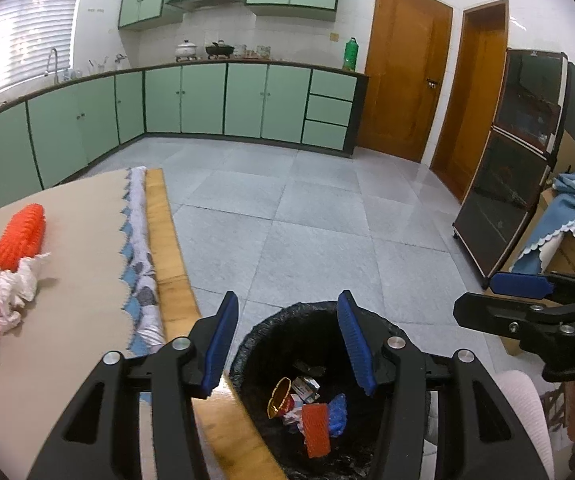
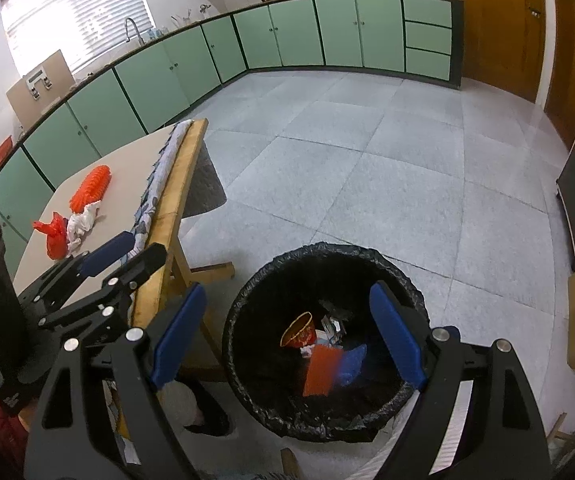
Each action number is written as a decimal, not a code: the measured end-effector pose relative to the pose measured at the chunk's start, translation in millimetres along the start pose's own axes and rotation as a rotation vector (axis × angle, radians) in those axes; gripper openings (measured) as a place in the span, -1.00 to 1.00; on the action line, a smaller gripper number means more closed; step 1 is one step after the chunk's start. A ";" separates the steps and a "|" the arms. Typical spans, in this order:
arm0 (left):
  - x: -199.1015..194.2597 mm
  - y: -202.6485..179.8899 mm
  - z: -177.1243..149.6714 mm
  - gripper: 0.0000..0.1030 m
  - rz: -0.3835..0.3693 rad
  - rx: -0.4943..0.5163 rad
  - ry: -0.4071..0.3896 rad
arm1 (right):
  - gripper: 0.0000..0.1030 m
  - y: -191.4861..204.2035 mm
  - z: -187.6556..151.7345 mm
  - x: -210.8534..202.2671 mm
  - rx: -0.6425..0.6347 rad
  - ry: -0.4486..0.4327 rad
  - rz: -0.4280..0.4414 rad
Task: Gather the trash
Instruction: 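Move both open tools back to the trash pile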
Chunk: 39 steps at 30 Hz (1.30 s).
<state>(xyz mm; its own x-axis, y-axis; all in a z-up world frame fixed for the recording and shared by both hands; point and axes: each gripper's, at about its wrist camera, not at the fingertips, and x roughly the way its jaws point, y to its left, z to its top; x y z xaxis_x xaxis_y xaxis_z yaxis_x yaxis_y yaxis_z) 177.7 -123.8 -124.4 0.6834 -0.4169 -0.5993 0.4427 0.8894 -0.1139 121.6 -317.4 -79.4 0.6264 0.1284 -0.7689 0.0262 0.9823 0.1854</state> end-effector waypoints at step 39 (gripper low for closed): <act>-94.6 257.5 -21.8 0.06 0.466 -0.280 -0.034 | 0.59 223.8 48.3 102.9 -0.238 -0.101 0.164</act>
<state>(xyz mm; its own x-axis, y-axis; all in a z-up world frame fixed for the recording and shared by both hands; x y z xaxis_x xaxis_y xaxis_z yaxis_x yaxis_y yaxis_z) 214.4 148.7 -114.4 0.7911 0.0315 -0.6109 -0.0797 0.9955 -0.0518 229.6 -90.9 -87.4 0.6820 0.2851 -0.6735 -0.2572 0.9555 0.1441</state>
